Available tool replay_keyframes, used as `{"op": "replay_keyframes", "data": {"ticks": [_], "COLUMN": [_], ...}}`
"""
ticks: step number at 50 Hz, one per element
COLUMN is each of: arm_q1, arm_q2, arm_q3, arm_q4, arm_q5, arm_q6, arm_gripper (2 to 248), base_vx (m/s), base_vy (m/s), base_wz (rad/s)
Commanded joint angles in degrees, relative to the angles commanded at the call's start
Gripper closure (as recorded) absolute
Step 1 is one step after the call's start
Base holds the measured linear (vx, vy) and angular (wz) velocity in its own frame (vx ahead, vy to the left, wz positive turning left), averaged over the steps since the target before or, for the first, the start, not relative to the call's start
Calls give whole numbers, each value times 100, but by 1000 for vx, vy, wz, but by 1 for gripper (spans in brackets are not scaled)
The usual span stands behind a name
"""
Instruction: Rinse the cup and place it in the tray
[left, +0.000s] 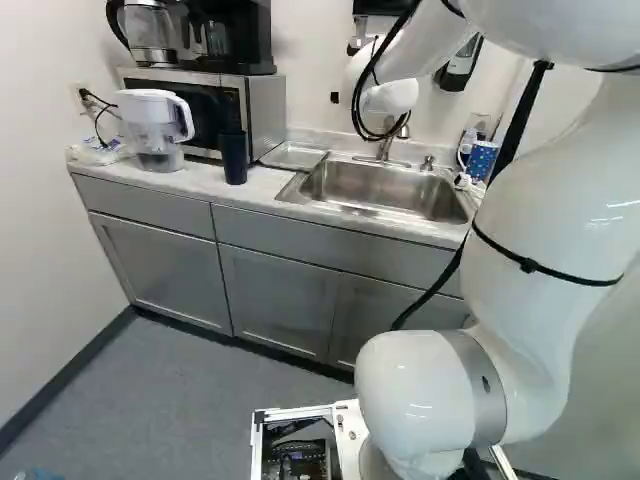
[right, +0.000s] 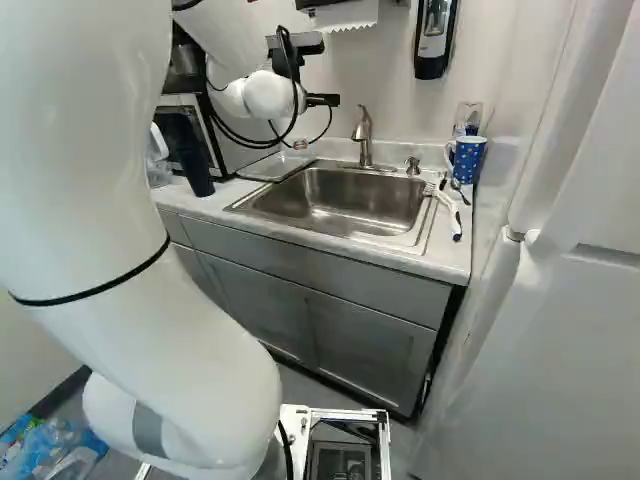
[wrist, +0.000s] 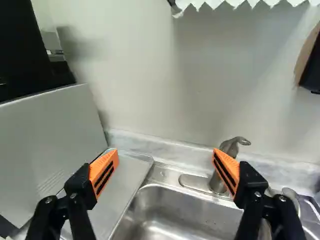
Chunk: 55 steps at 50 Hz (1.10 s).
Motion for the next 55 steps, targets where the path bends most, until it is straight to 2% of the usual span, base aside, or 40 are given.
{"op": "replay_keyframes", "data": {"ticks": [55], "arm_q1": [-326], "arm_q2": [-807], "arm_q3": [-861], "arm_q4": [0], "arm_q5": [-880], "arm_q6": [0], "arm_gripper": [3], "base_vx": [0], "base_vy": [0], "base_wz": [0]}}
